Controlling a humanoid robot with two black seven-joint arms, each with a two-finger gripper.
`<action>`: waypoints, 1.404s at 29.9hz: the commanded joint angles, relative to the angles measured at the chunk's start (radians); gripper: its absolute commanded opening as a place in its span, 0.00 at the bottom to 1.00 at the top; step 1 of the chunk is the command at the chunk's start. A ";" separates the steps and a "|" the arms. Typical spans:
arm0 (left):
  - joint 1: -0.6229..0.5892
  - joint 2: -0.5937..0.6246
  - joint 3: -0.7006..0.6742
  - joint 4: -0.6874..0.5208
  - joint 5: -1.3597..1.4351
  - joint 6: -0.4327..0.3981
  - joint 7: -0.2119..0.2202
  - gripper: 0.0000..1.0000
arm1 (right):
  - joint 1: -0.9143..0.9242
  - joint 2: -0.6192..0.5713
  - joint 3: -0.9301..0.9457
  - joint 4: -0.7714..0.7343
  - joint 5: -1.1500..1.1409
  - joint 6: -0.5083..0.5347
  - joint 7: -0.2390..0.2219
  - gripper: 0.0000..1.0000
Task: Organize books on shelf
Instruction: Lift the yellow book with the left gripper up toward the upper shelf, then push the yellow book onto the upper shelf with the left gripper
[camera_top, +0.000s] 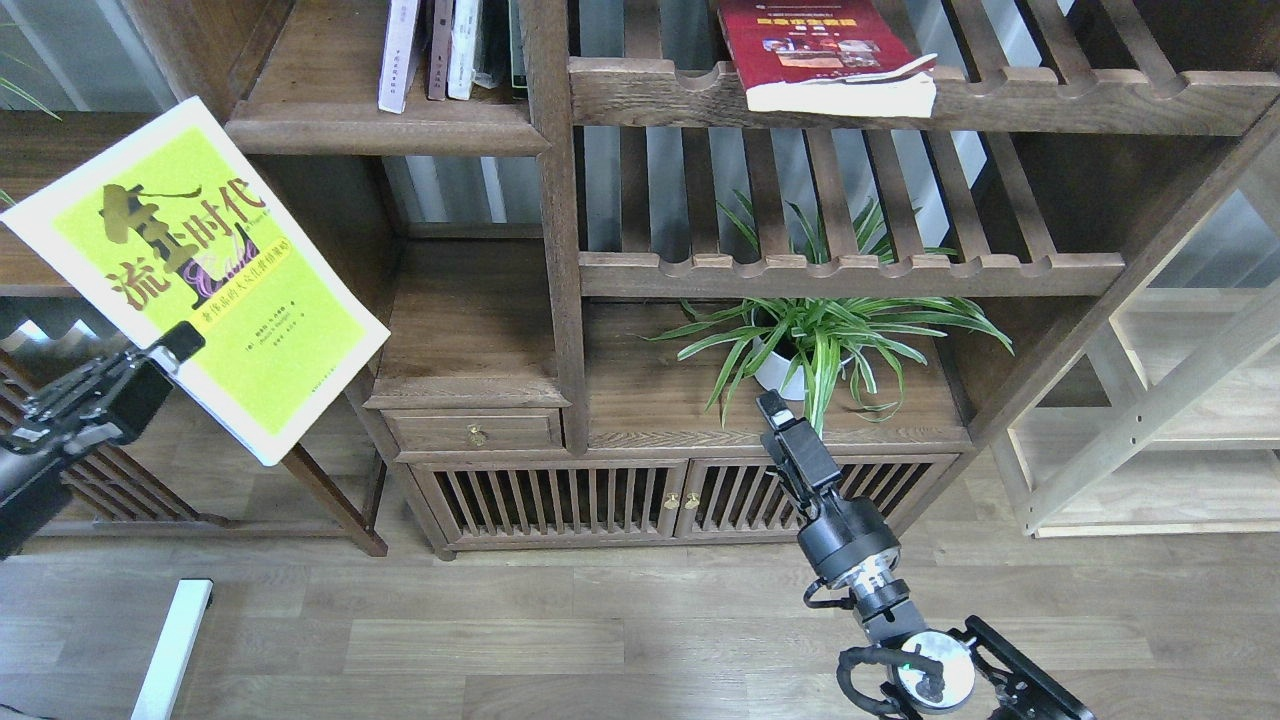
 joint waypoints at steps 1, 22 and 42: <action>0.000 -0.002 -0.049 -0.008 0.000 0.000 0.024 0.01 | 0.002 0.004 -0.003 -0.002 -0.002 0.000 0.000 0.99; -0.234 0.010 -0.147 0.003 0.007 0.000 0.140 0.01 | 0.004 0.005 -0.004 0.002 -0.009 0.000 0.000 0.99; -0.449 0.036 -0.098 0.023 0.094 0.000 0.140 0.01 | 0.013 0.004 -0.003 0.007 -0.009 0.000 0.000 0.99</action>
